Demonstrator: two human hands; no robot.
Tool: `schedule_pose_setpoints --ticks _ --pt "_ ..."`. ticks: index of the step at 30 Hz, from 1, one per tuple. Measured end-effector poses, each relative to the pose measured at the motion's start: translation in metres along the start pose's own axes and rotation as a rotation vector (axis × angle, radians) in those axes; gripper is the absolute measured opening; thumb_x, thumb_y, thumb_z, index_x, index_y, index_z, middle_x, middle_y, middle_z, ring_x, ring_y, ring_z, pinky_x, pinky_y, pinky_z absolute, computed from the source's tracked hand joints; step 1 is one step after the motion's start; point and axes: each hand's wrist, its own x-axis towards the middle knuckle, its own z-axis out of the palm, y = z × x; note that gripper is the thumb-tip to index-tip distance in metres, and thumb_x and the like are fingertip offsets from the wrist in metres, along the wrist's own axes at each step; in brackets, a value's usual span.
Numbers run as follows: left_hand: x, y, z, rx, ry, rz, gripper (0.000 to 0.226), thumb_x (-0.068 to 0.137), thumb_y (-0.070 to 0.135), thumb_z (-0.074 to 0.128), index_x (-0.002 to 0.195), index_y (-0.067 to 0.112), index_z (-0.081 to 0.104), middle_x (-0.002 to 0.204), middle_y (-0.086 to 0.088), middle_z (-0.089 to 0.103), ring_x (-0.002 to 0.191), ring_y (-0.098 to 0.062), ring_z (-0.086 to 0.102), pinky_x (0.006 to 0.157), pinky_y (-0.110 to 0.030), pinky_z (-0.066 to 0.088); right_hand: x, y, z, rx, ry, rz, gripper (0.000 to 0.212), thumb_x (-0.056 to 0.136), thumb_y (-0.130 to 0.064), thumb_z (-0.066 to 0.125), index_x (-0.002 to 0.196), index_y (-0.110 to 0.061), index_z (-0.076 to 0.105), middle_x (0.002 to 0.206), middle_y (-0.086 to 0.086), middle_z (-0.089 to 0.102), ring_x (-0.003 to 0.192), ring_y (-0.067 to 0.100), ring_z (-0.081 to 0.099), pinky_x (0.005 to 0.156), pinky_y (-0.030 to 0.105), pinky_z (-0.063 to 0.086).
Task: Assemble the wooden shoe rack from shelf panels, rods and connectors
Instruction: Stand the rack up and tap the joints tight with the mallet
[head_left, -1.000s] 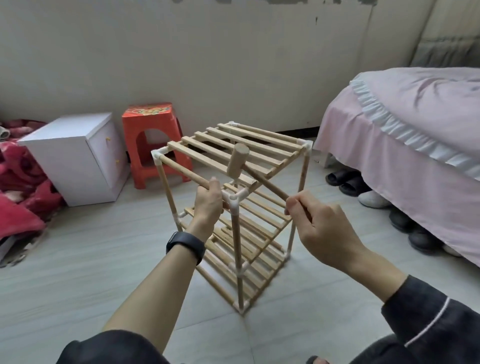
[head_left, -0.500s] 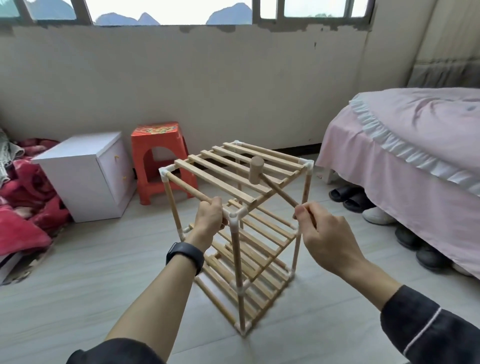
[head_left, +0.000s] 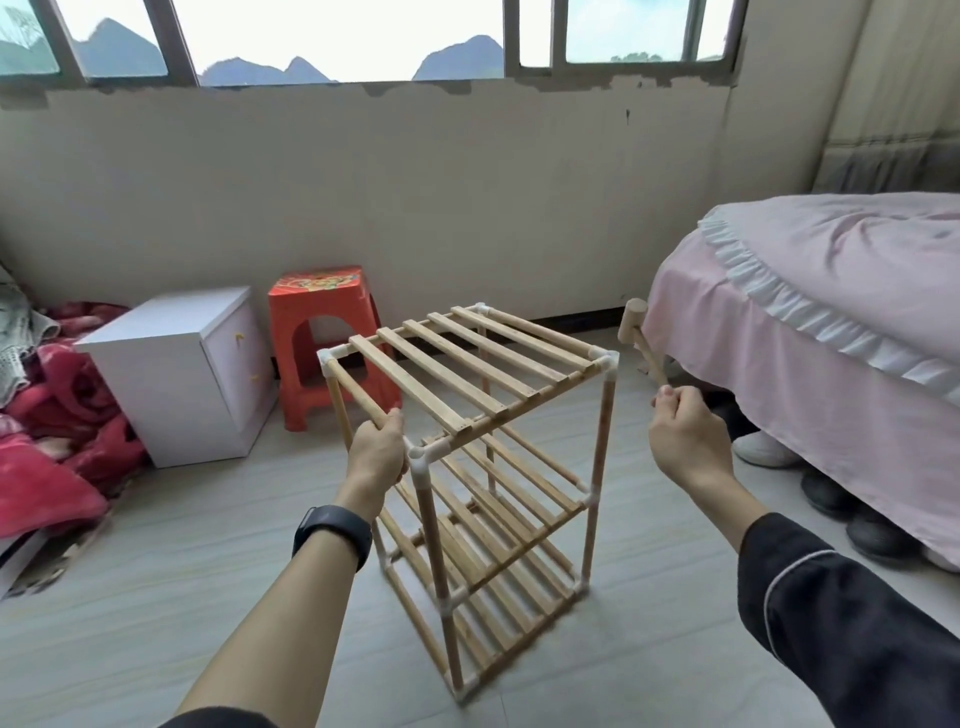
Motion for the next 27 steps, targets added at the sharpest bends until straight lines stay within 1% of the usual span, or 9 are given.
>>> schedule_pose_setpoints --ticks 3,9,11,13,16,20,23,25,27 --pt "-0.002 0.0 0.0 -0.01 0.003 -0.002 0.035 0.103 0.045 0.045 0.092 0.013 0.055 0.076 -0.004 0.052 0.063 -0.016 0.049 0.056 -0.031 0.042 0.005 0.0 0.002 -0.071 -0.058 0.017 0.036 0.109 -0.037 0.031 0.103 -0.013 0.058 0.083 0.0 0.055 0.081 0.025 0.051 0.074 0.037 0.036" --pt "-0.003 -0.003 0.0 -0.021 0.029 -0.024 0.045 0.102 0.049 0.046 0.112 0.007 0.058 0.084 -0.005 0.059 0.07 -0.018 0.055 0.063 -0.034 0.046 0.004 0.0 0.005 -0.098 -0.076 -0.004 0.038 0.109 -0.036 0.029 0.103 -0.012 0.058 0.084 0.003 0.055 0.084 0.028 0.052 0.074 0.038 0.037" --pt "-0.006 0.0 0.0 0.027 0.078 -0.04 0.044 0.1 0.051 0.048 0.116 0.01 0.056 0.102 -0.007 0.064 0.086 -0.022 0.061 0.079 -0.04 0.053 0.003 0.002 0.005 -0.078 -0.07 -0.002 0.037 0.109 -0.036 0.031 0.103 -0.011 0.057 0.084 0.003 0.056 0.08 0.025 0.051 0.073 0.038 0.036" --pt "-0.009 0.006 -0.002 0.22 0.191 0.011 0.04 0.098 0.049 0.05 0.123 0.017 0.05 0.125 -0.009 0.054 0.11 -0.028 0.057 0.097 -0.048 0.05 -0.001 0.008 0.005 -0.05 -0.067 -0.024 0.035 0.109 -0.037 0.032 0.103 -0.012 0.056 0.084 0.003 0.059 0.076 0.022 0.053 0.07 0.039 0.038" --pt "-0.019 0.024 -0.002 0.486 0.301 0.234 0.047 0.098 0.04 0.049 0.141 0.022 0.043 0.141 -0.013 0.044 0.128 -0.031 0.04 0.105 -0.05 0.04 -0.007 0.018 0.006 -0.049 -0.09 -0.051 0.036 0.108 -0.038 0.033 0.1 -0.012 0.056 0.083 0.005 0.063 0.076 0.02 0.056 0.069 0.04 0.04" --pt "-0.048 0.043 0.026 0.552 0.292 0.708 0.049 0.094 0.027 0.058 0.14 0.017 0.048 0.136 -0.012 0.053 0.126 -0.028 0.045 0.1 -0.043 0.041 -0.008 0.033 0.003 -0.054 -0.091 -0.047 0.033 0.107 -0.039 0.036 0.095 -0.015 0.056 0.08 0.004 0.064 0.075 0.022 0.058 0.066 0.04 0.04" --pt "-0.077 0.034 0.065 0.583 0.161 1.036 0.048 0.088 0.016 0.064 0.135 0.009 0.055 0.13 -0.012 0.056 0.118 -0.025 0.051 0.095 -0.035 0.046 -0.009 0.054 -0.002 -0.063 -0.067 -0.022 0.029 0.106 -0.038 0.037 0.094 -0.018 0.055 0.081 -0.002 0.061 0.074 0.017 0.054 0.068 0.04 0.039" --pt "-0.093 0.014 0.095 0.629 0.024 1.129 0.046 0.089 0.019 0.061 0.134 0.009 0.057 0.129 -0.012 0.057 0.114 -0.025 0.054 0.092 -0.037 0.05 -0.01 0.075 -0.005 -0.094 -0.083 0.015 0.029 0.106 -0.039 0.037 0.096 -0.019 0.055 0.082 -0.006 0.058 0.074 0.017 0.051 0.07 0.04 0.038" --pt "-0.107 -0.016 0.124 0.715 -0.138 1.127 0.047 0.091 0.025 0.053 0.137 0.015 0.056 0.133 -0.011 0.057 0.116 -0.027 0.055 0.092 -0.042 0.052 -0.012 0.101 -0.007 -0.168 -0.132 0.078 0.029 0.106 -0.041 0.036 0.097 -0.019 0.053 0.082 -0.004 0.056 0.077 0.024 0.049 0.071 0.04 0.036"
